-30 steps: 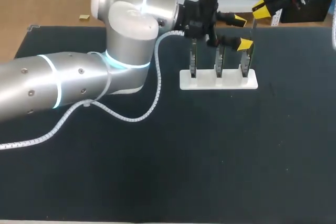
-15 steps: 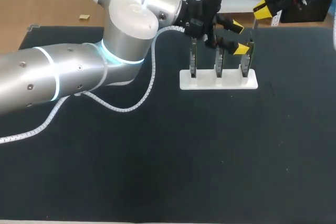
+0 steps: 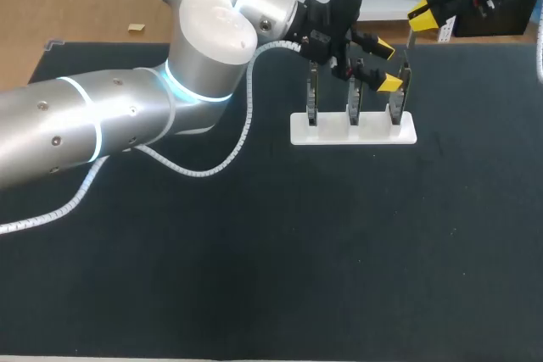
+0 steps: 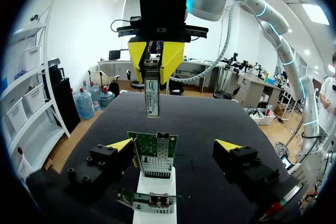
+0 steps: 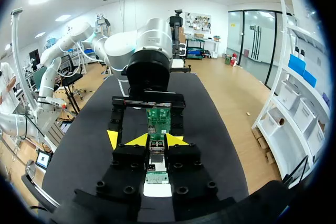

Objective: Pick up the optical module with the left hand, and insert it into the network port with the right hand.

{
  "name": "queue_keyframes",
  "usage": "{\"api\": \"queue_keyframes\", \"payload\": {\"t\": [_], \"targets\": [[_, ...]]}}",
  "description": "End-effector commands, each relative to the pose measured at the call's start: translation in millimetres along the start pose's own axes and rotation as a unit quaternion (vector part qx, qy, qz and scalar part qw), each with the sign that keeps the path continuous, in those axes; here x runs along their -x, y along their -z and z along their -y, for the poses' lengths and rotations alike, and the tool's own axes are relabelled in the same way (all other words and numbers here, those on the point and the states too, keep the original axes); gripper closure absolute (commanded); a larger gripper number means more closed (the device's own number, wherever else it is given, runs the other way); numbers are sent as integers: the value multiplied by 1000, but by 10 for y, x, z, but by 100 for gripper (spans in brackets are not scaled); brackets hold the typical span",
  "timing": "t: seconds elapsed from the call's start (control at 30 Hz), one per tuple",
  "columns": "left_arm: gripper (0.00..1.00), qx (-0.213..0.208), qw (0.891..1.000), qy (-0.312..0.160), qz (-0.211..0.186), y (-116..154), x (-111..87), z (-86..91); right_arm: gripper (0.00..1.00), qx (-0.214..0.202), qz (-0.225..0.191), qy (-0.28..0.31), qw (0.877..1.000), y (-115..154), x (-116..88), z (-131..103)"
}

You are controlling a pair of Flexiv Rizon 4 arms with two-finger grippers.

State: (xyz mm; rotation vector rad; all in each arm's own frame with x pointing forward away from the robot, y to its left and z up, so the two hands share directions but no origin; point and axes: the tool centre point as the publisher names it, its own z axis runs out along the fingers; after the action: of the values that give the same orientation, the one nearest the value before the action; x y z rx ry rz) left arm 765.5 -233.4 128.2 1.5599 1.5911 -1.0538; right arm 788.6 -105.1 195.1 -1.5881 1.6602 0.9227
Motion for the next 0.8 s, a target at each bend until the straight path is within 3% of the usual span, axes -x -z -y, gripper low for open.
{"api": "queue_keyframes", "payload": {"t": [0.03,0.8], "targets": [[0,0,1000,-1,-7,23,9,-10,100,2,2,1,1000,-14,3,16],[0,-9,999,-5,-38,-33,-40,27,100,-2,2,1,1000,-19,-7,12]]}}
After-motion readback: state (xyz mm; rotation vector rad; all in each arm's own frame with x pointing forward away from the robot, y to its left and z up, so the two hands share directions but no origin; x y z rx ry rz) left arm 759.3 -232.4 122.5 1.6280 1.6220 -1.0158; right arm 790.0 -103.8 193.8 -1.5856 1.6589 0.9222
